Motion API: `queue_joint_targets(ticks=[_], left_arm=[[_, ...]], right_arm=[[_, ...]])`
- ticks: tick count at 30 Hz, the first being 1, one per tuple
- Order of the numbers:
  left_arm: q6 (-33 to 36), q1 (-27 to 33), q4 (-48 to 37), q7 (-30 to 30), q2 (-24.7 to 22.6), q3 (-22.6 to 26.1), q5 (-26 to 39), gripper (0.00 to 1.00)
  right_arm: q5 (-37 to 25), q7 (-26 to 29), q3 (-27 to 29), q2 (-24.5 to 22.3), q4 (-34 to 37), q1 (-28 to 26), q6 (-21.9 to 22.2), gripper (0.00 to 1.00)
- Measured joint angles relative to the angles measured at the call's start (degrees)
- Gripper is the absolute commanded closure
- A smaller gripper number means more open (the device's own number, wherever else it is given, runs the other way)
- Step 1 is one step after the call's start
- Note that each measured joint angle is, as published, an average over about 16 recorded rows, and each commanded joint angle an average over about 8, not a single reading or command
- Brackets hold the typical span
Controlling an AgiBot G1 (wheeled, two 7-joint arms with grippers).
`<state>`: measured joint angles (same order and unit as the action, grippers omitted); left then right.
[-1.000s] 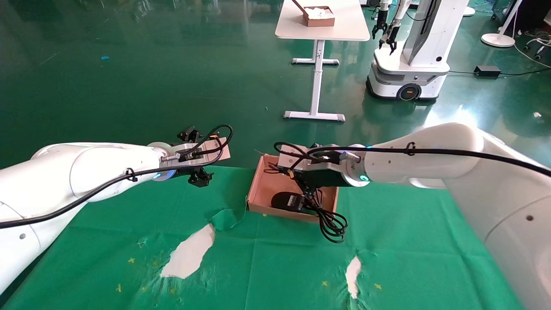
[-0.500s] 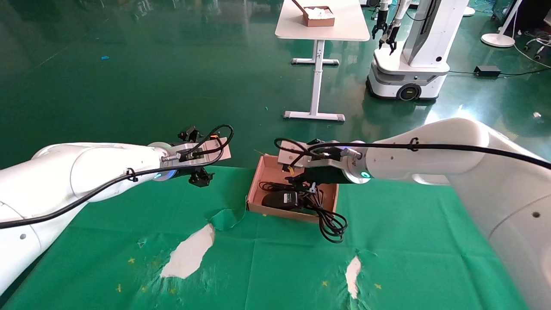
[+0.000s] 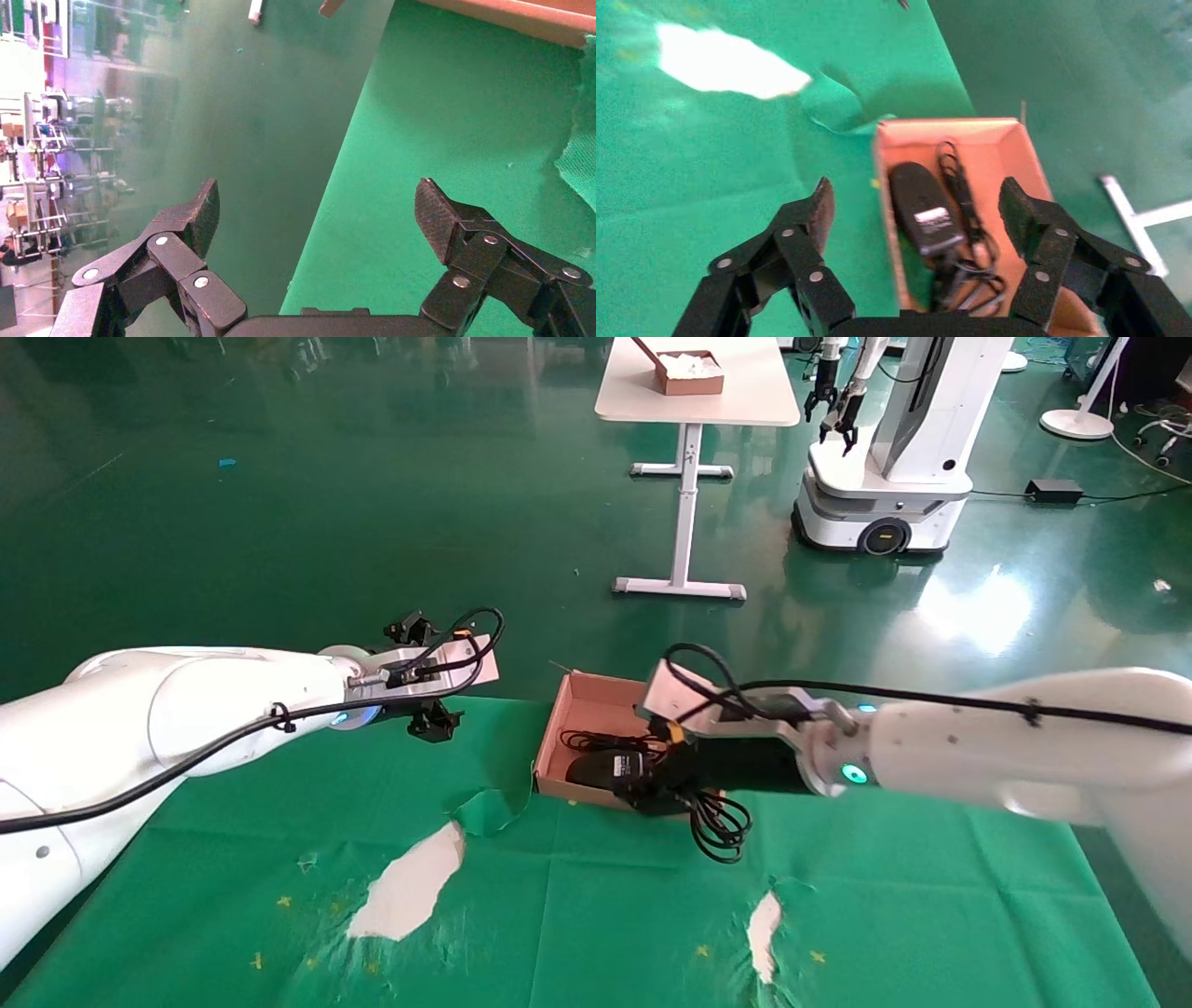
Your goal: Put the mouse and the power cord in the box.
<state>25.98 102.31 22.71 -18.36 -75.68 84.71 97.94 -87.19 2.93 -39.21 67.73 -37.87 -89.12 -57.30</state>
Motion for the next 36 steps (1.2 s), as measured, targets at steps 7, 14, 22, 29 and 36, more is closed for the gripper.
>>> queue_joint_targets(ticks=[7, 14, 22, 29, 36], left_arm=[[0.00, 0.00, 0.17, -0.29, 0.06, 0.10, 0.12, 0.00], [1.96, -1.36, 1.91, -0.19, 1.41, -2.10, -1.68, 0.00], [7.98, -5.48, 7.01, 0.58, 5.49, -9.04, -7.36, 0.00], [15.02, -10.28, 12.98, 1.54, 10.28, -17.16, -13.99, 0.00], [22.04, -15.07, 18.93, 2.49, 15.05, -25.25, -20.60, 0.00]], right_arm=[[7.13, 1.23, 3.65, -5.15, -5.62, 4.34, -4.47, 0.00], [14.29, 2.47, 7.31, -10.31, -11.26, 8.69, -8.95, 0.00], [22.46, 3.87, 11.49, -16.21, -17.69, 13.65, -14.07, 0.00], [29.62, 5.11, 15.15, -21.38, -23.33, 18.00, -18.56, 0.00], [36.75, 6.34, 18.81, -26.53, -28.95, 22.34, -23.03, 0.00]])
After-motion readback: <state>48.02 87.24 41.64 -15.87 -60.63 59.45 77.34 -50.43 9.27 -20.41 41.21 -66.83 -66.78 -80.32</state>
